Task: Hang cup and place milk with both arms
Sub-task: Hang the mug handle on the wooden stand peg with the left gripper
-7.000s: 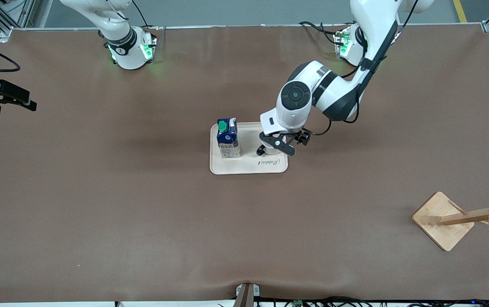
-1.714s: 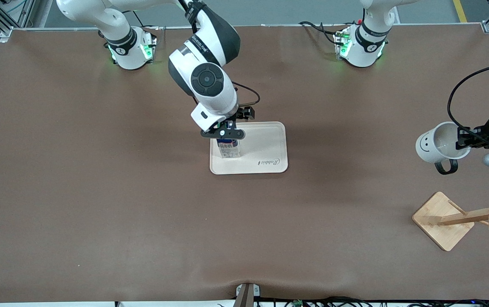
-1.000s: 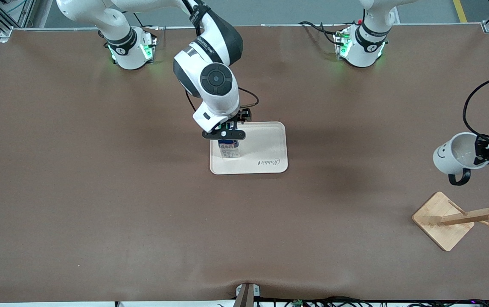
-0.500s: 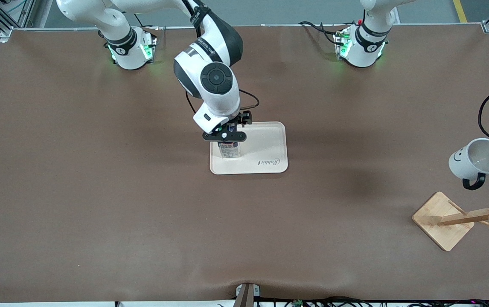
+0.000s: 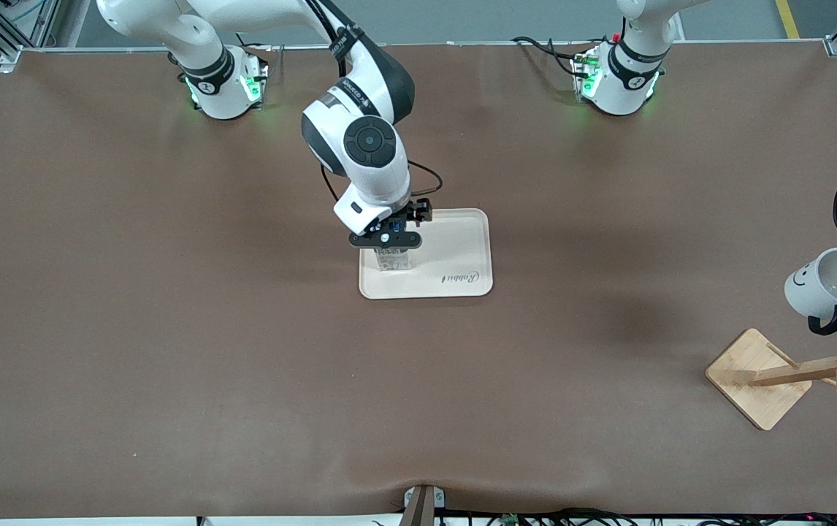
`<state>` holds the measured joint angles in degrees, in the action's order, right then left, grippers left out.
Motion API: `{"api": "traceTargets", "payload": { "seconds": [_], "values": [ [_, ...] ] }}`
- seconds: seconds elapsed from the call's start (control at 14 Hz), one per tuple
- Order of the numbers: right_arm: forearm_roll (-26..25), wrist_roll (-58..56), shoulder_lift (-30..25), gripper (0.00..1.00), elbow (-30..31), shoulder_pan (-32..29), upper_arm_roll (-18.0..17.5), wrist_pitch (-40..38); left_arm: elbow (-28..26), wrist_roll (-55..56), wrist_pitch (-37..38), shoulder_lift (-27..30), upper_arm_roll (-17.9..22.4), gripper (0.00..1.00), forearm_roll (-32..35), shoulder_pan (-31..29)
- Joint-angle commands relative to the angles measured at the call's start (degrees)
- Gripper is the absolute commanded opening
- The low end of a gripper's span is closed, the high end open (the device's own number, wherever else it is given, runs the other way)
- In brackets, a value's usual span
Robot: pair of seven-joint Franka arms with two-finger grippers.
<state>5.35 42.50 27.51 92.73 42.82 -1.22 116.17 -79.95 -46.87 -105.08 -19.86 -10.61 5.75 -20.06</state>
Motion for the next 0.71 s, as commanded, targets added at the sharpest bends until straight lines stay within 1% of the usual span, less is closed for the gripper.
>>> {"api": "traceTargets", "payload": {
  "seconds": [0.0, 0.07, 0.14, 0.21, 0.29, 0.36, 0.5, 0.57, 0.64],
  "values": [
    [-3.57, 0.74, -0.70, 0.71, 1.75, 0.51, 0.16, 1.16, 1.29, -0.85, -0.21, -0.70, -0.20, 0.00, -0.48, -0.77],
    [-4.99, 0.83, -0.97, 0.51, 1.84, 0.51, 0.25, 0.73, 1.46, -1.11, -0.73, -0.79, -0.28, 0.00, -0.48, -1.29],
    [-5.09, 2.65, -1.49, 0.26, 1.58, 0.51, 0.25, 0.46, 1.64, -2.07, -1.34, -1.31, -0.29, 0.00, -0.56, -1.64],
    [-4.92, 6.59, -1.76, 0.09, 1.15, 0.42, -0.01, -0.58, 1.81, -3.04, -1.79, -1.58, -0.29, 0.00, -0.56, -1.91],
    [-4.30, 7.67, -1.85, 0.00, 0.45, 0.33, -0.01, -1.64, 1.99, -3.22, -1.88, -1.76, -0.29, 0.00, -0.74, -2.26],
    [-3.08, 8.55, -1.76, 0.00, -0.95, 0.33, -0.27, -3.48, 2.08, -3.31, -1.97, -2.02, -0.29, 0.00, -0.74, -2.44],
    [4.46, 14.07, -1.59, 0.00, -5.78, 0.07, -0.01, -7.61, 2.08, -3.31, -2.40, -2.11, -0.29, 0.00, -0.74, -2.87],
    [5.53, 15.49, -1.58, 0.00, -8.32, -0.45, 0.07, -9.45, 2.08, -3.40, -2.67, -2.46, -0.29, 0.00, -0.74, -3.14],
    [5.54, 15.77, -1.58, 0.00, -10.79, -1.33, 0.16, -13.04, 2.25, -3.92, -2.76, -2.72, -0.29, 0.00, -0.74, -3.23]
  ]
}}
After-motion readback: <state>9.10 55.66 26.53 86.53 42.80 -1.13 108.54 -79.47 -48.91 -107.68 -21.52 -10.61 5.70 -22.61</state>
